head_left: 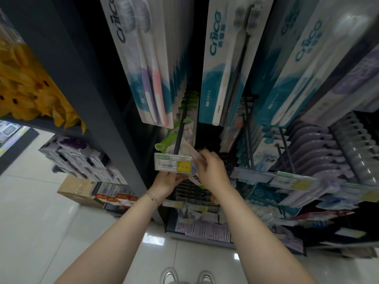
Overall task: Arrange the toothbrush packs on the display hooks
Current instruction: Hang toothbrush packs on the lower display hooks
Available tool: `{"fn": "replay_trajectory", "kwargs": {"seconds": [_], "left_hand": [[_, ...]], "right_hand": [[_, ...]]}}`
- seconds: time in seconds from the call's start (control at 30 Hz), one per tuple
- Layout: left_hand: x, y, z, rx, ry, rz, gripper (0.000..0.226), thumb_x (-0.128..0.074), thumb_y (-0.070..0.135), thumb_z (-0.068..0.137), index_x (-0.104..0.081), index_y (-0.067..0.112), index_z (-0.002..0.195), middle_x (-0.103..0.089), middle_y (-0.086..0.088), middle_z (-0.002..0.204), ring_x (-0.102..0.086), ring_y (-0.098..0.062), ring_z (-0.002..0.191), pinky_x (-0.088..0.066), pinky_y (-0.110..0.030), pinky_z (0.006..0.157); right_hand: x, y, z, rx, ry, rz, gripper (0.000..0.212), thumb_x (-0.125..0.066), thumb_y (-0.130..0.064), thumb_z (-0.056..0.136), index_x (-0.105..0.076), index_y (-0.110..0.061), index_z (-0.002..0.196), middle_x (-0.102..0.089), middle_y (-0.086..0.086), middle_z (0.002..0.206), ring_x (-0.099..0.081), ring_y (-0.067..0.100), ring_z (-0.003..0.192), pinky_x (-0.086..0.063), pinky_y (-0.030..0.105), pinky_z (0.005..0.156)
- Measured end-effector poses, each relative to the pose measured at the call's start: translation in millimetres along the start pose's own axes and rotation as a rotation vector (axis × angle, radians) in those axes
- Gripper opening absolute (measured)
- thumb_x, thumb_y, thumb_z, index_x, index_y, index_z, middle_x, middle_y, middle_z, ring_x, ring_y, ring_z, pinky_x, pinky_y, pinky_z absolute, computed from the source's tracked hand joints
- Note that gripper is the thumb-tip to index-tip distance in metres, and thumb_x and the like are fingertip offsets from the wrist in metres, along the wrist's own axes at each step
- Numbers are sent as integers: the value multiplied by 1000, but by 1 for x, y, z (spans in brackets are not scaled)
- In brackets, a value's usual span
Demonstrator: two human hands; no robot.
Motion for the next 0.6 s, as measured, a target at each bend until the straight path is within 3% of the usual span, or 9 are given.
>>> {"fn": "replay_trajectory", "kwargs": {"seconds": [0.2,0.27,0.37,0.5,0.6], "left_hand": [[-8,14,0,-16,-4,-56,19,-46,2,98,-53,12,113,-62,0,102,-62,-18,97,-54,-13,67],[-8,15,2,-31,-9,-45,19,-46,2,98,-54,16,107,-61,2,101,-61,-12,94,-54,-13,67],[-9,18,5,-19,-27,-26,20,-48,0,97,-56,19,98,-61,-1,99,-61,-9,90,-54,-14,67],[-4,12,11,21,-30,128,18,-55,5,95,-56,22,98,-59,-10,115,-56,-23,112,-51,-32,95],[-1,8,14,61,-58,281,20,-62,26,92,-55,28,111,-56,-8,129,-52,-26,121,-39,-44,110]], "right_hand": [[3,0,4,7,25,-2,14,-53,-18,96,-57,-6,101,-51,13,94,-54,29,82,-37,32,63],[2,0,5,10,24,-6,16,-52,-19,96,-57,-5,102,-51,14,95,-54,30,83,-39,34,65],[3,1,6,9,50,-26,16,-51,-17,97,-56,-4,103,-49,13,94,-53,29,82,-32,30,60],[5,1,4,26,108,4,17,-51,-15,97,-58,-2,105,-50,15,94,-53,29,81,-28,28,60],[7,4,7,1,132,18,18,-49,-17,98,-58,-4,108,-50,14,97,-53,25,83,-29,27,61]]}}
Point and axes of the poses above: each hand's wrist, its own z-axis towards the middle knuckle, its own x-axis out of the back of the hand, y = z × x, the point moved 4 cm from there along z, towards the middle knuckle
